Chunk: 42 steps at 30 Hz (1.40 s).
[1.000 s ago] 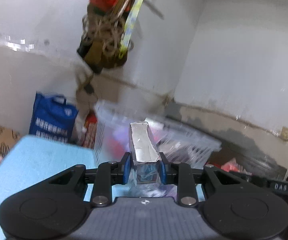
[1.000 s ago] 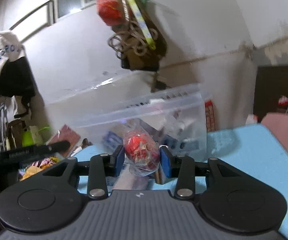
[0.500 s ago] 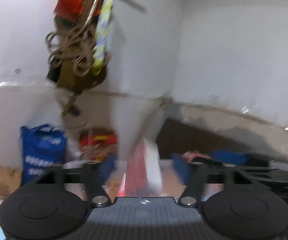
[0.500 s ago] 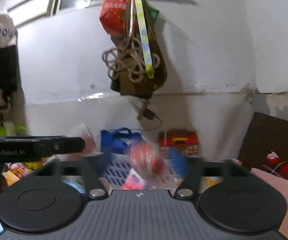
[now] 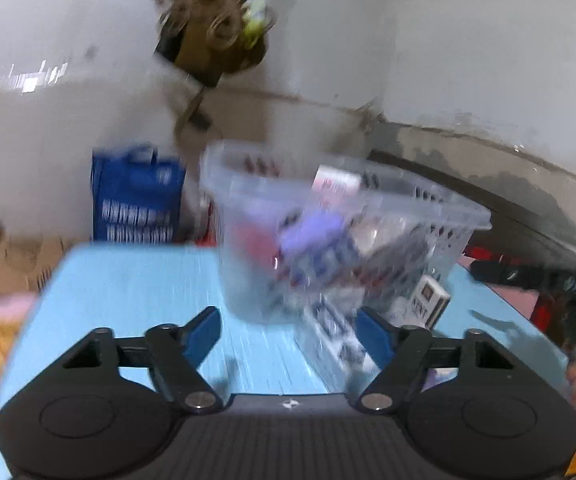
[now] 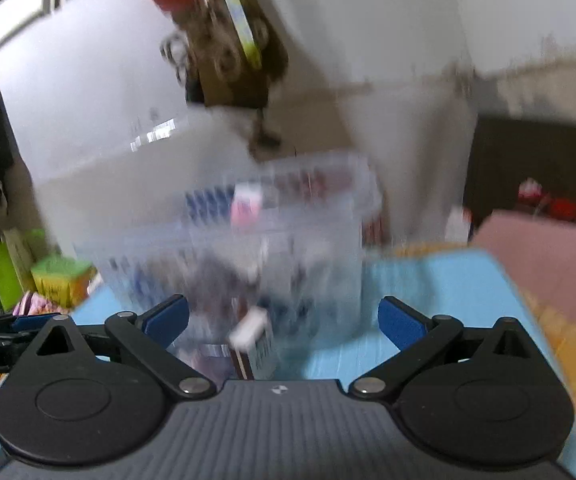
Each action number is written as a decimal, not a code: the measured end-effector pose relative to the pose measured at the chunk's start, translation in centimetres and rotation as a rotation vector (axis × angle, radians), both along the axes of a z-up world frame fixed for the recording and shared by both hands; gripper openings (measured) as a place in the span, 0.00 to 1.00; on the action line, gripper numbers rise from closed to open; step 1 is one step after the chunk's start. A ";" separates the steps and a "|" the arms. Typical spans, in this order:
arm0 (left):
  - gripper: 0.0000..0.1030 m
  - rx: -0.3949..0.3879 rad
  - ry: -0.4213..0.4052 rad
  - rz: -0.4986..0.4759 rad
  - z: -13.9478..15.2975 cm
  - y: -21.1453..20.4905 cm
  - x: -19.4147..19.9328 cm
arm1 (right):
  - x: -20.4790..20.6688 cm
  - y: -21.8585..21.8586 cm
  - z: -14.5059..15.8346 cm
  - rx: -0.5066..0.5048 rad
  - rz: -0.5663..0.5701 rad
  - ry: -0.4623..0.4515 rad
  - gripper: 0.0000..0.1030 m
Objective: Organize objects
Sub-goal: 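Grasp a white box with dark label with the left tool while the right tool grasps a small dark box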
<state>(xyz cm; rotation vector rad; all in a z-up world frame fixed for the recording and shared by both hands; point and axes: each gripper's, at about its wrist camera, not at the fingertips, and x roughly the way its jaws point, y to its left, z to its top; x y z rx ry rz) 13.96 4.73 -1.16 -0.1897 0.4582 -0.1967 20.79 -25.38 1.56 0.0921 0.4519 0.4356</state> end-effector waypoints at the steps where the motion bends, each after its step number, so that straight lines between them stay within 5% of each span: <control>1: 0.73 -0.010 0.012 -0.014 -0.4 -0.3 -0.1 | 0.3 0.2 -0.5 0.012 0.013 0.018 0.85; 4: 0.73 0.003 0.035 -0.013 -0.9 -1.2 0.2 | 1.5 1.3 -1.4 0.029 0.048 0.061 0.64; 6: 0.73 0.003 0.052 -0.031 -1.2 -1.9 0.2 | 1.5 1.7 -1.7 0.035 0.073 0.066 0.62; 10: 0.73 0.025 0.069 -0.041 -1.8 -3.2 0.5 | 0.5 2.4 -1.9 -0.018 0.102 0.054 0.35; 13: 0.73 0.046 0.078 -0.027 -2.1 -3.7 1.2 | 0.3 2.2 -2.1 -0.058 0.083 0.062 0.24; 22: 0.73 0.082 0.117 0.000 -2.4 -4.4 2.5 | 0.0 2.0 -2.6 -0.079 0.062 0.065 0.26; 25: 0.55 0.084 0.119 0.003 -2.4 -4.5 2.8 | 0.1 2.2 -2.5 -0.080 0.063 0.061 0.32; 27: 0.35 0.099 0.125 0.014 -2.4 -4.7 3.0 | 0.0 2.4 -2.5 -0.090 0.051 0.052 0.31; 35: 0.33 0.171 0.051 0.059 -1.3 -3.3 1.6 | -0.4 2.4 -2.3 -0.099 0.039 0.032 0.19; 42: 0.33 0.038 0.071 0.033 -2.1 -1.0 1.8 | -1.1 2.3 -2.0 -0.096 0.032 -0.013 0.18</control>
